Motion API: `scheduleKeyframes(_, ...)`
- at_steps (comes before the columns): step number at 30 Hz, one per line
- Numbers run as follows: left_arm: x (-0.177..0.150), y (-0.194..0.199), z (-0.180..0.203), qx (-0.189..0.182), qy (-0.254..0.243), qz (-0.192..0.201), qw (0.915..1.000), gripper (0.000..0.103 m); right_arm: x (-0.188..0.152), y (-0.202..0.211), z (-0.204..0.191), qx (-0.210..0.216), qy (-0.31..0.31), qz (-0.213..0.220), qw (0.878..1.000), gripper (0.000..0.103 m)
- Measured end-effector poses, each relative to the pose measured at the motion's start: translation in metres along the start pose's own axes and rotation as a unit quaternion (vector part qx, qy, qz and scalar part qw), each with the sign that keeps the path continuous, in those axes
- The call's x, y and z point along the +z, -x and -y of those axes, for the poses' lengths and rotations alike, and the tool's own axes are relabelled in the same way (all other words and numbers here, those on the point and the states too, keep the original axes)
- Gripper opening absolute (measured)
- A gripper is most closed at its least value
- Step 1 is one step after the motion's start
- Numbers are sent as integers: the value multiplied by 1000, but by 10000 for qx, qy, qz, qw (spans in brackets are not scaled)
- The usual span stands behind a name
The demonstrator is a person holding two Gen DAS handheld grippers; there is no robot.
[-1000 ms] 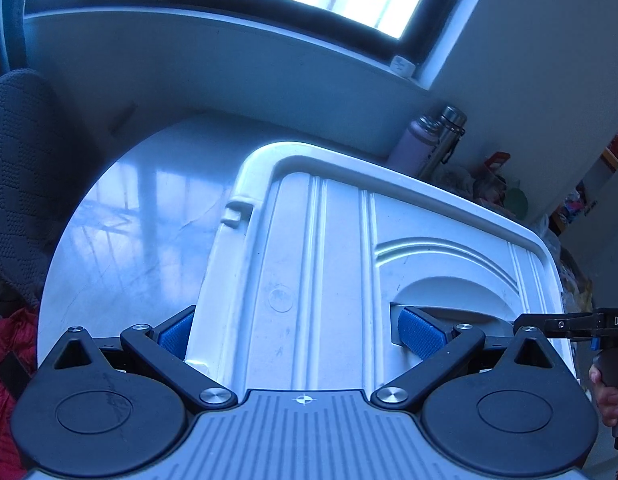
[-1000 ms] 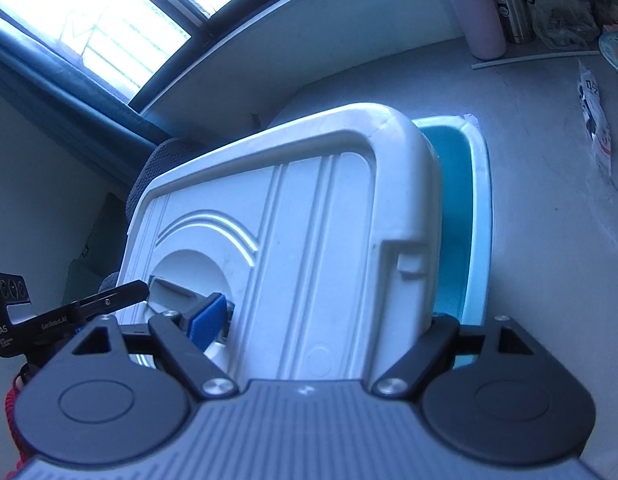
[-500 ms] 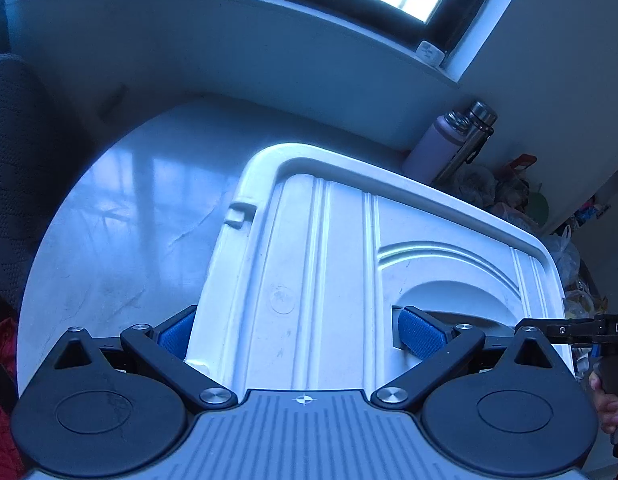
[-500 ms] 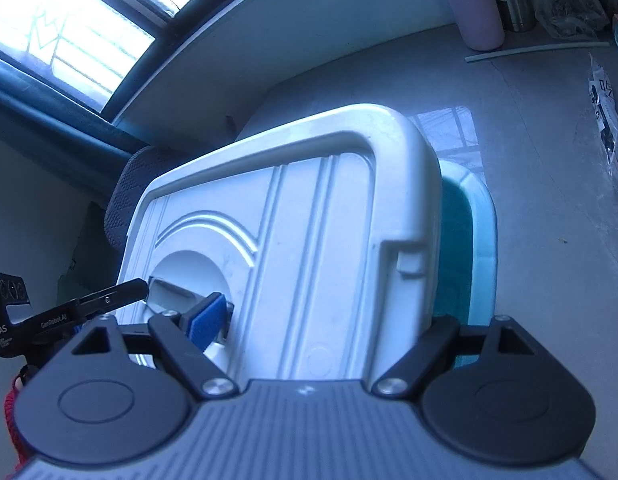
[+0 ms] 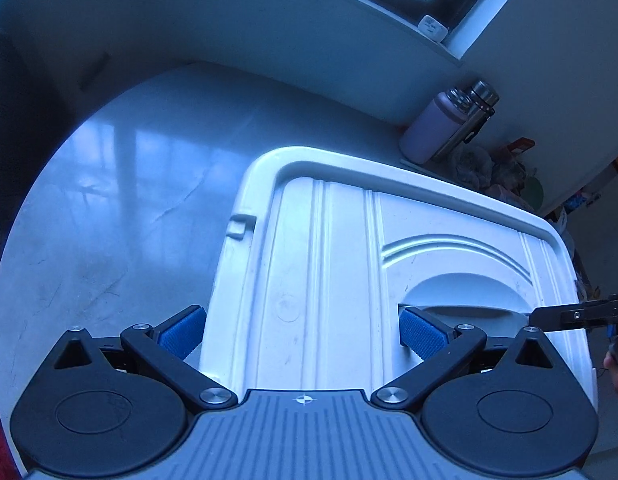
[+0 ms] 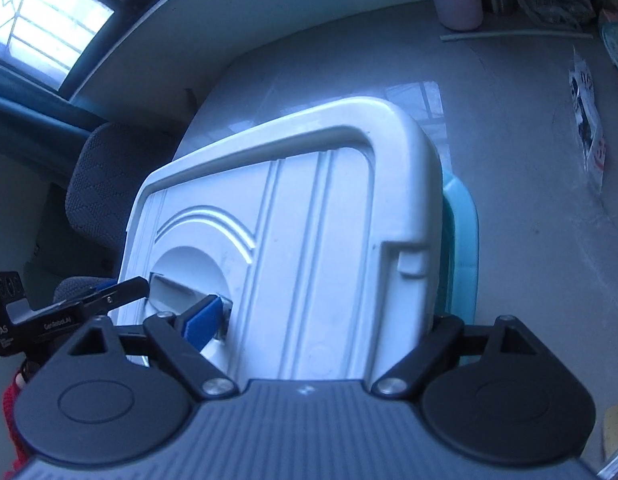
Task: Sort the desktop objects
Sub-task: 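Lower the white lid flat onto the teal tub's rim with both tools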
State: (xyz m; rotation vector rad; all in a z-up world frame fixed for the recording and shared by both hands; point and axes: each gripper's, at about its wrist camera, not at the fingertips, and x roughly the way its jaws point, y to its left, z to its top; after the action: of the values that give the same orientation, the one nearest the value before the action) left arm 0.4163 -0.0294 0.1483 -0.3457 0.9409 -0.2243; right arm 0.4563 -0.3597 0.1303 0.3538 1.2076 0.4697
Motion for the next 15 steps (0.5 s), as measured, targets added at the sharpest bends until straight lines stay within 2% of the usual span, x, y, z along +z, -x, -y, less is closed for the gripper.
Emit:
scheduleKeyframes(4,1,1,2,32,-79,5,10000,103,3,1,0,6,-83,-45,10000,92)
scheduleKeyframes(8,2,0,4,19,-117,-33,9999,103,1,-1,0,-44,-29,-200,9998,99)
scheduleKeyframes(10,3,-1,4,50,-153,-48,9999,103,1,5,0,-123,-41,-90,9999,103)
scheduleKeyframes(15,4,-4,4,167,-155,-94,9997,103,5,23,6,-349,-6,125,9993,103)
